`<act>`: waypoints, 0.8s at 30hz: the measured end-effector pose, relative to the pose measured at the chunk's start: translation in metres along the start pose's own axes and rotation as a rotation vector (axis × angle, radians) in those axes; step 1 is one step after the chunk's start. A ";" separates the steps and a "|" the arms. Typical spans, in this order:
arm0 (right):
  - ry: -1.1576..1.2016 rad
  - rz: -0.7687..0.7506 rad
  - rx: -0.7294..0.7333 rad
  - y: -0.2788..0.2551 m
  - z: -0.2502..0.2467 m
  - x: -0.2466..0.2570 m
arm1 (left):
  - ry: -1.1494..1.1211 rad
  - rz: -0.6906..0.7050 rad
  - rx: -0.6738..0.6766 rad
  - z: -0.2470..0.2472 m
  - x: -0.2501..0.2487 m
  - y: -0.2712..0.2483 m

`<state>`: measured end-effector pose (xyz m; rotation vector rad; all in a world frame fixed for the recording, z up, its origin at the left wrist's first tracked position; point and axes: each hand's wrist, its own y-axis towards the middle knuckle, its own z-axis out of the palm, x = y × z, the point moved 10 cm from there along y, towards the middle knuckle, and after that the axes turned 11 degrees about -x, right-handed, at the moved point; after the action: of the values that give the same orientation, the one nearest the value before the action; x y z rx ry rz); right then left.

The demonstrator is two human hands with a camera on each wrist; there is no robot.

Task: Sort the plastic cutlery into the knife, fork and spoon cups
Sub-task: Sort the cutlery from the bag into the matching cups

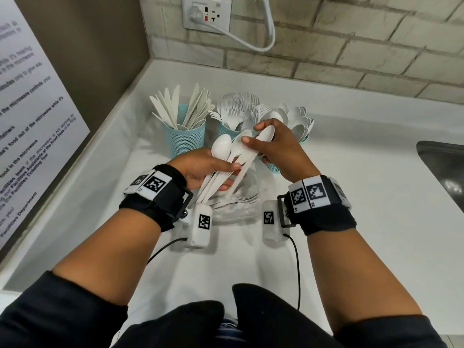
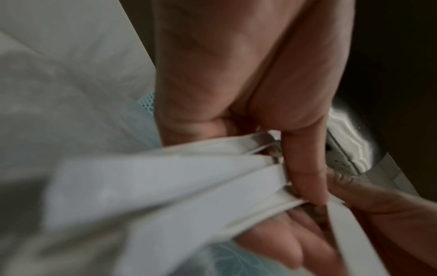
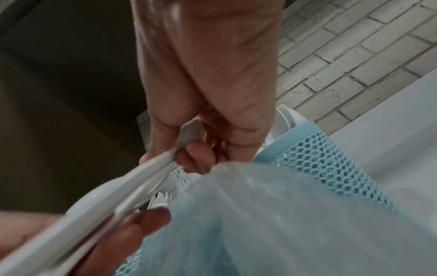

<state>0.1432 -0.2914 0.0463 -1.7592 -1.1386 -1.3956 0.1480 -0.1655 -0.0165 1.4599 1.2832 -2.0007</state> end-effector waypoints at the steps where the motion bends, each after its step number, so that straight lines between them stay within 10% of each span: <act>1: -0.005 -0.003 0.018 -0.001 0.003 -0.001 | 0.018 0.000 0.004 0.001 0.000 -0.001; 24: -0.003 0.069 0.064 0.003 0.001 -0.017 | -0.004 0.072 -0.076 -0.007 -0.005 -0.001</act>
<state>0.1449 -0.2957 0.0299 -1.7400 -1.1015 -1.3022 0.1540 -0.1602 -0.0118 1.4448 1.2725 -1.8875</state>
